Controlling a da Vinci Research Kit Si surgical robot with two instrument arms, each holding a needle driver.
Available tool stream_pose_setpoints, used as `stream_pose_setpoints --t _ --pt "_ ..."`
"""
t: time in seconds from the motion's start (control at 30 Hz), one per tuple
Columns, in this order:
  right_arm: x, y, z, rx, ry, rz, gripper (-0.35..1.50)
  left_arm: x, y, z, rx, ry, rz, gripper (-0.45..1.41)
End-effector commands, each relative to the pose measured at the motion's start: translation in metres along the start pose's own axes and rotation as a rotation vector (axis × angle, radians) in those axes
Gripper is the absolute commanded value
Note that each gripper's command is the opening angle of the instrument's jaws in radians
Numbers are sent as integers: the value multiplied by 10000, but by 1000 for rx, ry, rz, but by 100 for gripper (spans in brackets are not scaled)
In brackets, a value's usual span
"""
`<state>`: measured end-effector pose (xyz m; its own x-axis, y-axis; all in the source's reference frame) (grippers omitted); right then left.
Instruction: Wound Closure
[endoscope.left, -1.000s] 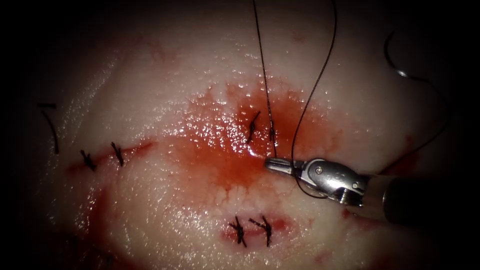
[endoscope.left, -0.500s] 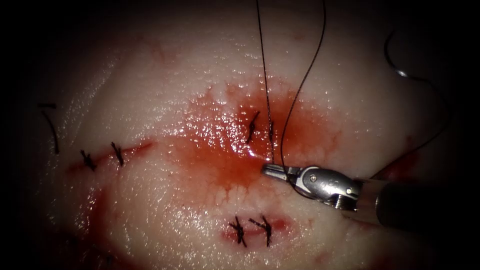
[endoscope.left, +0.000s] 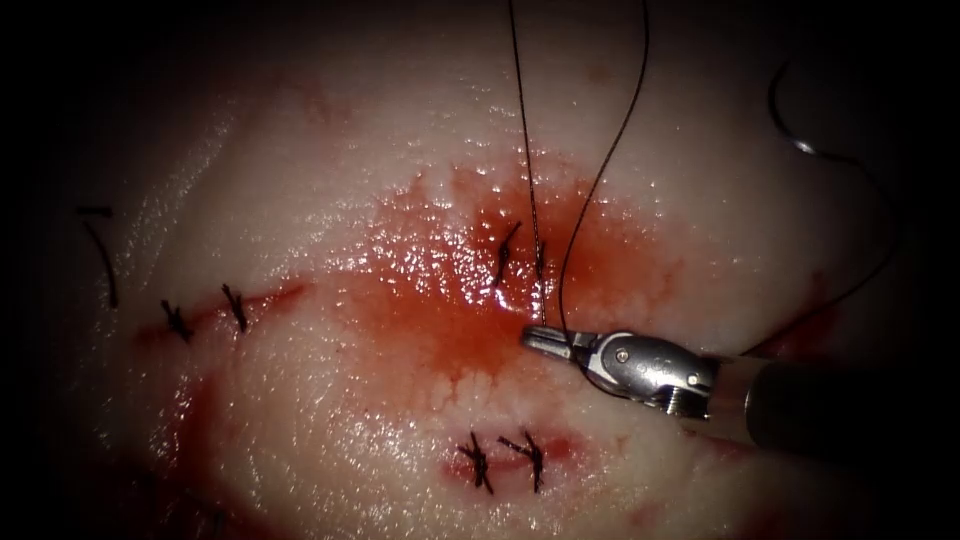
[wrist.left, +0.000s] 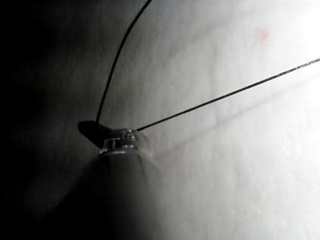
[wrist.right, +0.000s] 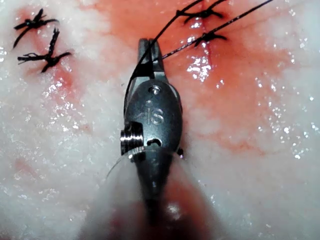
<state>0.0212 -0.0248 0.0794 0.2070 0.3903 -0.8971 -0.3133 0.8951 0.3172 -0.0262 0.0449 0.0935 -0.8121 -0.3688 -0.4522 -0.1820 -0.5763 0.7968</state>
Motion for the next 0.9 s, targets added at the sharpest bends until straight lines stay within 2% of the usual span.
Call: stream_pose_setpoints --t 0.03,0.17,0.3,0.43,0.47,0.5,0.53,0.57,0.6,0.63,0.7,0.73,0.77,0.83,0.87,0.9 --pt "-9 -8 6 8 -14 -4 -35 -3 -5 11 3 3 -4 -45" --pt "-16 -12 9 8 -26 -12 -35 -1 -5 10 4 11 -4 -45" --pt "-8 -6 11 -5 -5 -1 -35 12 -2 4 17 34 -1 -45" --pt "0 0 12 -24 14 10 -35 34 0 -9 -3 108 -104 -45" --pt "3 3 12 -26 22 9 -8 42 1 -14 -17 131 -133 -45" --pt "3 3 12 -26 22 9 -8 42 1 -14 -17 131 -133 -45" --pt "6 5 12 -26 27 30 16 49 1 -18 -29 153 -162 -45" --pt "15 12 10 -26 31 83 68 67 1 -30 -51 200 -223 -45" --pt "15 12 10 -26 31 83 68 67 1 -30 -51 200 -223 -45" --pt "20 16 8 -23 30 113 95 75 0 -35 -64 221 -248 -45" --pt "27 21 4 -18 35 158 101 94 -2 -48 -88 263 -278 -45" --pt "27 21 4 -18 35 158 101 94 -2 -48 -88 263 -278 -45" --pt "34 26 -2 -22 40 204 103 114 -6 -60 -92 294 -304 -45" --pt "41 32 -9 -17 38 255 103 140 -13 -77 -108 303 -383 -45" --pt "41 32 -9 -17 38 255 103 140 -13 -77 -108 303 -383 -45" --pt "42 33 -10 -16 38 268 105 152 -16 -85 -129 298 -438 -45"
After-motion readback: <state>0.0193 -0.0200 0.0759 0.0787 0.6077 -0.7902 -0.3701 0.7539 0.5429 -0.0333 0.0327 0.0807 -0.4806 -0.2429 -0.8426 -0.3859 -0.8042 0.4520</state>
